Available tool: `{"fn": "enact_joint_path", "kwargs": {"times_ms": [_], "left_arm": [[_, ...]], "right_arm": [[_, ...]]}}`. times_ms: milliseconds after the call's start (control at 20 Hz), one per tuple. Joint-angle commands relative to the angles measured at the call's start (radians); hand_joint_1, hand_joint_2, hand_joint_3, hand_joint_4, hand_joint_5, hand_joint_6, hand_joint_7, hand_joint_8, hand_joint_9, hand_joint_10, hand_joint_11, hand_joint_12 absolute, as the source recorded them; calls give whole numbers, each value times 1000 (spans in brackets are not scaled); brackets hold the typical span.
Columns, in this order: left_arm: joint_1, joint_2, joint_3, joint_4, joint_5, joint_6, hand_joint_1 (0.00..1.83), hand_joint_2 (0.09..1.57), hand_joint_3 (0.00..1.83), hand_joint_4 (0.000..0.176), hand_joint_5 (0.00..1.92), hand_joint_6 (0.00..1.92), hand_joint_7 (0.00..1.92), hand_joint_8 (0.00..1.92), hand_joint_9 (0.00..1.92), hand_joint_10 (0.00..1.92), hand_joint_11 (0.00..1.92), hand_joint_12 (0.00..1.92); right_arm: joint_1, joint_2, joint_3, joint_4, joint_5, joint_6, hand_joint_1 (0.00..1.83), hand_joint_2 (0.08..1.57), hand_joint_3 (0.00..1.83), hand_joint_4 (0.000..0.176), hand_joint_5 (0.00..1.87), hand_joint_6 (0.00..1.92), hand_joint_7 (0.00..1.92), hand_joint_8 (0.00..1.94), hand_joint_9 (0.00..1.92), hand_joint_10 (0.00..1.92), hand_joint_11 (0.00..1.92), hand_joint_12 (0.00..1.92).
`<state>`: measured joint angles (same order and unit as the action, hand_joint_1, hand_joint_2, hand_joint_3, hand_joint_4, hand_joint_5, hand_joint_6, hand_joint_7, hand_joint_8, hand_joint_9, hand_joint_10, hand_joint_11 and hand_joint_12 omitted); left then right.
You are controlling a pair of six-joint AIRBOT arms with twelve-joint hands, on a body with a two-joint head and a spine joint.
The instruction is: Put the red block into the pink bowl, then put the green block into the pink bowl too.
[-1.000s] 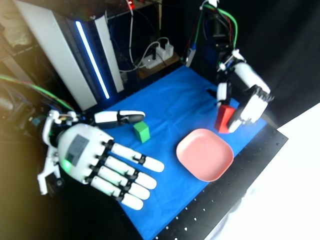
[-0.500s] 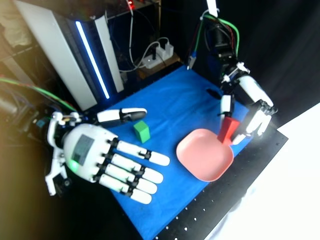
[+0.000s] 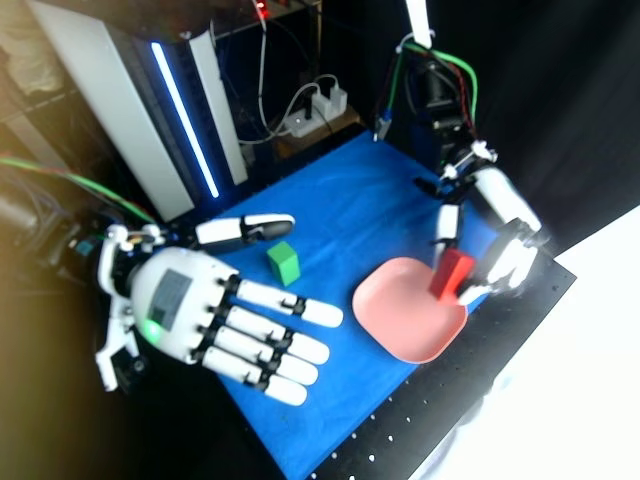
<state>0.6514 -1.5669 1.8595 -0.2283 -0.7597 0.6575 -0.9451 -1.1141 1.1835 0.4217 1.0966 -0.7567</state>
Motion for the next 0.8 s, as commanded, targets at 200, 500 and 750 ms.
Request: {"fn": "enact_joint_path", "kwargs": {"times_ms": [200, 500, 750], "left_arm": [[-12, -17, 32, -10, -102, -17, 1291, 990, 0, 0, 1181, 560, 1468, 198, 1473, 9, 1117, 899], [2, -37, 62, -10, -78, -41, 1289, 989, 2, 0, 1208, 501, 1416, 310, 1442, 0, 1083, 836], [10, -48, 74, -10, -68, -49, 1284, 994, 0, 0, 1199, 535, 1397, 336, 1424, 4, 1081, 803]], "right_arm": [[13, -3, 6, -23, 124, 10, 253, 814, 0, 106, 0, 0, 11, 2, 0, 0, 0, 0], [13, -7, 8, -24, 124, 11, 259, 826, 1, 98, 0, 0, 10, 2, 0, 0, 0, 0], [13, -7, 11, -25, 124, 14, 245, 825, 0, 107, 0, 0, 21, 4, 0, 0, 0, 0]]}}
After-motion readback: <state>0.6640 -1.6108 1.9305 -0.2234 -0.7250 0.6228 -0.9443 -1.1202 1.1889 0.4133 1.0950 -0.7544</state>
